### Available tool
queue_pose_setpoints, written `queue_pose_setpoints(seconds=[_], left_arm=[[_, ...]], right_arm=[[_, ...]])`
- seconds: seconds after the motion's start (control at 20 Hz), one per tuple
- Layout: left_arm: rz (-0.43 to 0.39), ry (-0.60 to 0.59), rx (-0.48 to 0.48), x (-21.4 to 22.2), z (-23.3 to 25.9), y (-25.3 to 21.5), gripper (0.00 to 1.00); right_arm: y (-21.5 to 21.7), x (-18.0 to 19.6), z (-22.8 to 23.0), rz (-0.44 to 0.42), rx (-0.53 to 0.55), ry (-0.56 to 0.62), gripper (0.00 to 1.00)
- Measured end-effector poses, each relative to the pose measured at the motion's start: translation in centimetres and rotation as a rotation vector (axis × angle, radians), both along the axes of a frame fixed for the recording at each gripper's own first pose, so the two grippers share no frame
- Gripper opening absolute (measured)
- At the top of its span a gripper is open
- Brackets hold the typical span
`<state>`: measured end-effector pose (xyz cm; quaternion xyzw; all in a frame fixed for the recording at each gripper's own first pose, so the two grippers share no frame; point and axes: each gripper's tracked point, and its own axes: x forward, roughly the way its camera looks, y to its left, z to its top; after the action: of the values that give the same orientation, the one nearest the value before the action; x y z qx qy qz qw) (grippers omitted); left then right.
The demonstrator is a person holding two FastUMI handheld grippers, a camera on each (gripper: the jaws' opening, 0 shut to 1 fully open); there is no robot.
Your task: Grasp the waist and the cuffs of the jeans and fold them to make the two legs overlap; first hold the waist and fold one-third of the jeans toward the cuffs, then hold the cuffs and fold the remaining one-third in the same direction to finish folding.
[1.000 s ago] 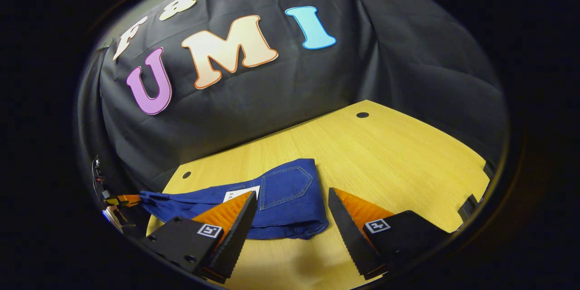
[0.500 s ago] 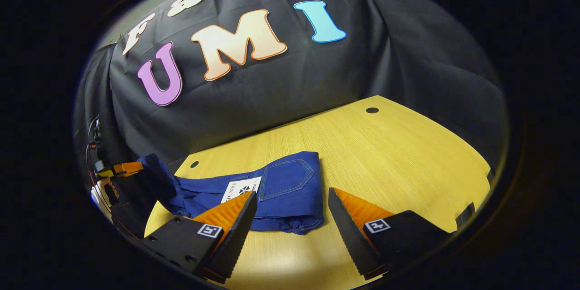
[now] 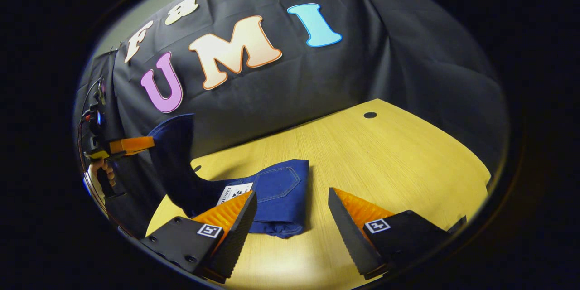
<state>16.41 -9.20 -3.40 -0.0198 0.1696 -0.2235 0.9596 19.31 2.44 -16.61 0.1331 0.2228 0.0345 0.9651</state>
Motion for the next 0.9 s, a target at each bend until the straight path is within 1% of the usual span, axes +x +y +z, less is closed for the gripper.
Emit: queue_pose_setpoints(seconds=[0.15,0.25,0.4,0.6,0.65,0.75,0.85,0.9], left_arm=[[-0.086,0.040,-0.012,-0.9,-2.9,-8.3,0.00],[-0.103,0.072,0.040,-1.4,-5.9,-12.2,0.00],[-0.101,0.082,0.121,-1.7,-9.9,-15.5,0.00],[-0.073,0.130,0.213,-2.4,-14.8,-17.0,0.00],[-0.078,0.147,0.223,-2.9,-15.9,-17.7,0.00],[-0.104,0.176,0.190,-4.0,-16.8,-19.4,0.03],[-0.102,0.167,0.155,-4.4,-16.5,-20.4,0.51],[-0.087,0.153,0.162,-4.2,-16.3,-20.1,0.75]], right_arm=[[-1.6,-0.5,0.1,0.012,-0.014,0.002,0.98],[-2.9,-0.7,0.3,0.015,-0.019,0.000,0.98],[-3.9,-1.1,0.2,0.023,-0.003,0.007,0.98],[-5.4,-1.8,-0.3,0.038,-0.003,0.021,0.98],[-5.6,-1.9,-0.4,0.041,0.002,0.023,0.98],[-5.9,-2.1,-0.5,0.051,0.008,0.029,0.98],[-5.3,-1.8,-0.6,0.058,0.016,0.022,0.98],[-5.2,-1.6,0.0,0.060,0.023,0.009,0.98]])
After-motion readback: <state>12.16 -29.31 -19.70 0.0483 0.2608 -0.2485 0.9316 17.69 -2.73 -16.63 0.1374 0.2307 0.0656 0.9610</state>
